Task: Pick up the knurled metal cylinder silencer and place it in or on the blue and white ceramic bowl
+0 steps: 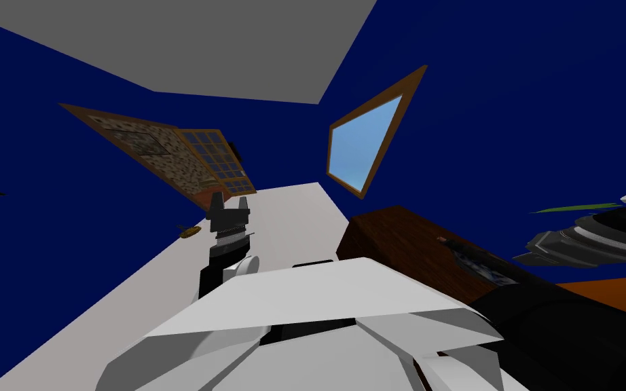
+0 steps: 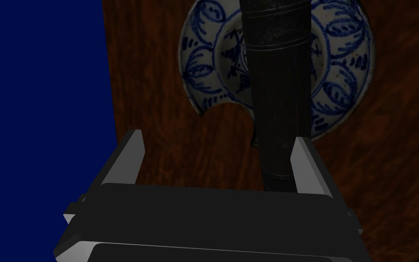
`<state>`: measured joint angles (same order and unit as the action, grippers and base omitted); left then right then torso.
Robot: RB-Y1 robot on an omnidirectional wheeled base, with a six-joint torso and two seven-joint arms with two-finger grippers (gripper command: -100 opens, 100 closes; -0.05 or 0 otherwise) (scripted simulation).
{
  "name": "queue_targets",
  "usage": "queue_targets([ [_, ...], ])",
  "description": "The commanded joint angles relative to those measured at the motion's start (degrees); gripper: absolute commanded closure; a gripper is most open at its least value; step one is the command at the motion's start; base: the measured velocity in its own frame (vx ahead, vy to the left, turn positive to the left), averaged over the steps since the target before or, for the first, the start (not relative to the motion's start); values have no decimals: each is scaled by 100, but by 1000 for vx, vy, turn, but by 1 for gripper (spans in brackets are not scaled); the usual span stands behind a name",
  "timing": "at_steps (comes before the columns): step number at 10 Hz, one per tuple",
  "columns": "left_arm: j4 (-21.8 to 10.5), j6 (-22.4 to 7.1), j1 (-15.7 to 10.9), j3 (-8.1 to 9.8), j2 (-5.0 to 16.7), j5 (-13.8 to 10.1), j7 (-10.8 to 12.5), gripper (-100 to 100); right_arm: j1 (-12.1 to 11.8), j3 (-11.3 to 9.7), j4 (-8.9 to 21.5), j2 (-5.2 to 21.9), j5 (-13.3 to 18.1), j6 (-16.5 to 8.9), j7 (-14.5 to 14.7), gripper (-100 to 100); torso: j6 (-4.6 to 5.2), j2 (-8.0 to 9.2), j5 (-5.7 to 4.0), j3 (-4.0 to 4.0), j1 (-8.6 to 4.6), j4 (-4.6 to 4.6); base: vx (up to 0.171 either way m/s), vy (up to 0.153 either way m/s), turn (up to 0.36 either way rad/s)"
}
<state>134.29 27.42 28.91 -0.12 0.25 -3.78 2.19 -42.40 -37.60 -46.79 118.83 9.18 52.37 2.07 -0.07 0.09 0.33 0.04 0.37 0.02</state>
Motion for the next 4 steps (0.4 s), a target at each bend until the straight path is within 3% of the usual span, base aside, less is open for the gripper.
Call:
queue_targets([
  [1, 0, 0, 0, 0, 0, 0, 0, 0, 0, 0, 0, 0, 0, 0, 0, 0, 0, 0, 0, 0, 0, 0, 0, 0, 0],
  [4, 0, 0, 0, 0, 0, 0, 0, 0, 0, 0, 0, 0, 0, 0, 0, 0, 0, -1, 0, -1, 1, 0, 0, 0, 0],
])
